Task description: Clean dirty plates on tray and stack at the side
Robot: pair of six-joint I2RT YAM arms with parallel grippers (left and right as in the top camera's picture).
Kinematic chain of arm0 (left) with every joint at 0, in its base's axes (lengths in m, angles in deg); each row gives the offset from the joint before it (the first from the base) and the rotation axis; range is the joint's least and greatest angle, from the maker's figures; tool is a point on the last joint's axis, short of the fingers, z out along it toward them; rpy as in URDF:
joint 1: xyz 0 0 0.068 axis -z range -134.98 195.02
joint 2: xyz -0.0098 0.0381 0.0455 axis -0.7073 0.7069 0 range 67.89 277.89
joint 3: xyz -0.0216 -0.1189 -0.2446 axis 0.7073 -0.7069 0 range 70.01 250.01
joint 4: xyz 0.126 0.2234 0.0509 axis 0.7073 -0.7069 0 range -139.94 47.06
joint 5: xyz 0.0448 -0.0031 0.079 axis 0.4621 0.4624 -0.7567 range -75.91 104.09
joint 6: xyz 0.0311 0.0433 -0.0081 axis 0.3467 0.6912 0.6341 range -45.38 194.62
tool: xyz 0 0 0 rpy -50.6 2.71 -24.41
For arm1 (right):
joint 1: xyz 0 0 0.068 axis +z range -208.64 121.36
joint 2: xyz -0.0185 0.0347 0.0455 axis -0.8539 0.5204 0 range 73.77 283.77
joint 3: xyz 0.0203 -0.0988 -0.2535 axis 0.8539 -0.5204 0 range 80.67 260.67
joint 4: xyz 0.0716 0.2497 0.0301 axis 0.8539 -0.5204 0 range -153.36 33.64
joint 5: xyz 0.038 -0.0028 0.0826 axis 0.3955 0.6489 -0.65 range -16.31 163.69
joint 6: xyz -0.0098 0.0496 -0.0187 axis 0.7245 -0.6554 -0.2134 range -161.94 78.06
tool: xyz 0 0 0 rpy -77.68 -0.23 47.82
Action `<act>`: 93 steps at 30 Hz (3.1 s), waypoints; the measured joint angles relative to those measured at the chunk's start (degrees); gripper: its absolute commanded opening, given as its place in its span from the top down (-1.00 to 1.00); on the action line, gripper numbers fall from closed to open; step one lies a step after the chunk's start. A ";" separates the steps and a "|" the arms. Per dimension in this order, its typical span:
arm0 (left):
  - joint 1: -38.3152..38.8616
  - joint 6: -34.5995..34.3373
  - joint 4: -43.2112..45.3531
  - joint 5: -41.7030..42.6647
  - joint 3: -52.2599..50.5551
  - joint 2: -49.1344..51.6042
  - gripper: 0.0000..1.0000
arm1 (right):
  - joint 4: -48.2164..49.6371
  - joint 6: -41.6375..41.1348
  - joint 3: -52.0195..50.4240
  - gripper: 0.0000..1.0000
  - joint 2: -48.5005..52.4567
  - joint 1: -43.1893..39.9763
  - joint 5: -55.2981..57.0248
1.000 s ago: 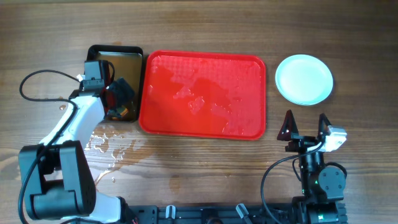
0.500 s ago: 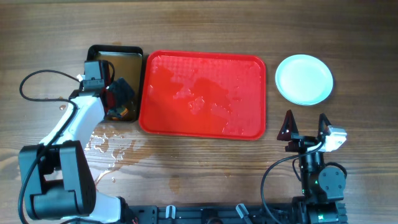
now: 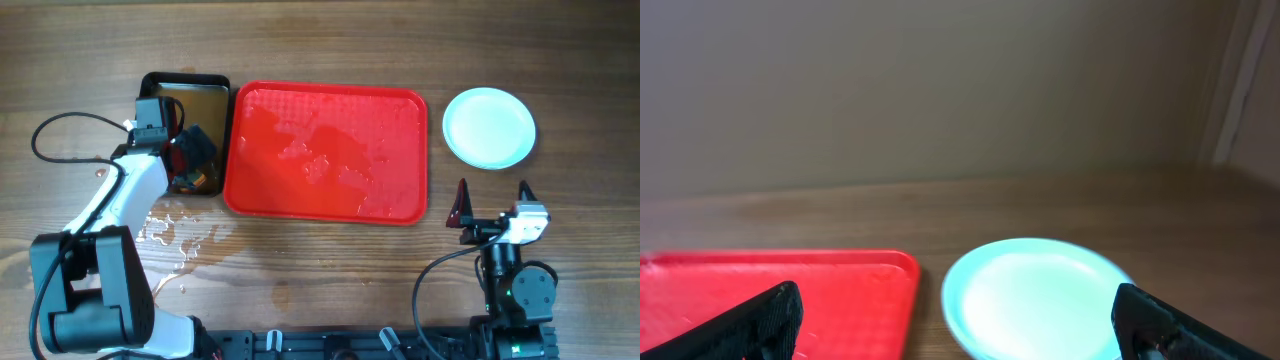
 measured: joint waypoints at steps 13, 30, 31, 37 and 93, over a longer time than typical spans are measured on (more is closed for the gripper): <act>0.00 0.00 0.00 0.00 0.00 0.00 -1.00 | -0.24 1.31 0.00 -0.99 0.00 0.00 -1.20; 0.00 0.00 -0.02 -0.15 0.00 0.00 -1.00 | -0.22 0.44 0.00 -0.99 0.00 0.00 -1.36; 0.00 0.02 -0.28 -0.42 0.00 0.00 -1.00 | -0.24 0.44 0.00 -1.00 0.00 0.00 -1.36; 0.04 0.20 -8.66 -1.11 0.02 -0.04 -1.00 | -0.24 0.44 0.00 -0.99 0.00 0.00 -1.36; 8.37 15.89 20.55 6.64 -52.94 -94.62 -1.00 | -0.24 0.44 -0.42 -0.99 0.00 0.00 -1.38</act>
